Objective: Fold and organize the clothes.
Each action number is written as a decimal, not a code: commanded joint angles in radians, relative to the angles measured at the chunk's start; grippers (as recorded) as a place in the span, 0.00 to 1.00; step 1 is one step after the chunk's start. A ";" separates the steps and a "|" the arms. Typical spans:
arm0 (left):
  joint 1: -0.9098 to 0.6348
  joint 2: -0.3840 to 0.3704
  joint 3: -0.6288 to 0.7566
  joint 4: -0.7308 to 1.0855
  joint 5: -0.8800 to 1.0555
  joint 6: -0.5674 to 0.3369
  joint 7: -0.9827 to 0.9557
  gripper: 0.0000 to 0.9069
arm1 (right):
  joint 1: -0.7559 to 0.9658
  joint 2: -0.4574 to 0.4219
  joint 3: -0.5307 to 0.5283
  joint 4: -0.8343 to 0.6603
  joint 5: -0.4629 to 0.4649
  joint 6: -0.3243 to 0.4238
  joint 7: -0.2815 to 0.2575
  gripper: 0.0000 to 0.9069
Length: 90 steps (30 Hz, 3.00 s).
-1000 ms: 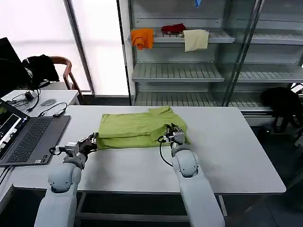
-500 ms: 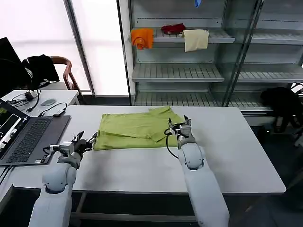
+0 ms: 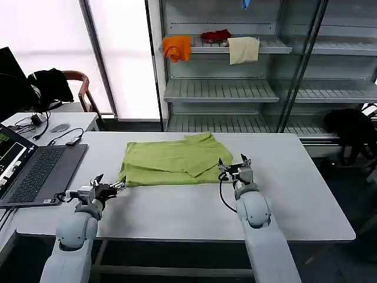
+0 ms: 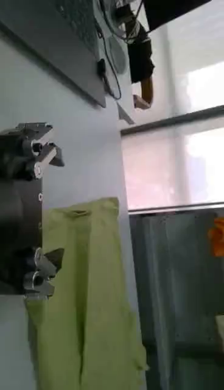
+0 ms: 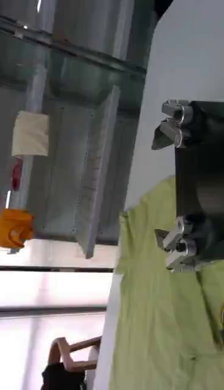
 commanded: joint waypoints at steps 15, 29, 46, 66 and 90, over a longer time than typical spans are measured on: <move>0.008 -0.004 0.001 0.036 0.008 -0.011 0.008 0.62 | -0.081 -0.009 0.014 -0.003 -0.002 -0.004 0.013 0.57; -0.001 -0.002 0.009 0.056 0.026 -0.006 0.041 0.01 | -0.076 -0.001 -0.003 -0.017 -0.033 -0.002 -0.011 0.00; 0.089 0.028 -0.022 -0.047 0.033 -0.020 0.087 0.00 | -0.162 -0.020 -0.016 0.154 0.049 -0.037 -0.001 0.00; 0.491 0.065 -0.119 -0.428 -0.037 -0.022 0.084 0.00 | -0.593 -0.089 -0.047 0.526 -0.029 -0.038 0.037 0.00; 0.513 0.039 -0.157 -0.568 -0.148 -0.005 -0.043 1.00 | -0.569 -0.066 -0.018 0.637 -0.062 -0.037 0.101 1.00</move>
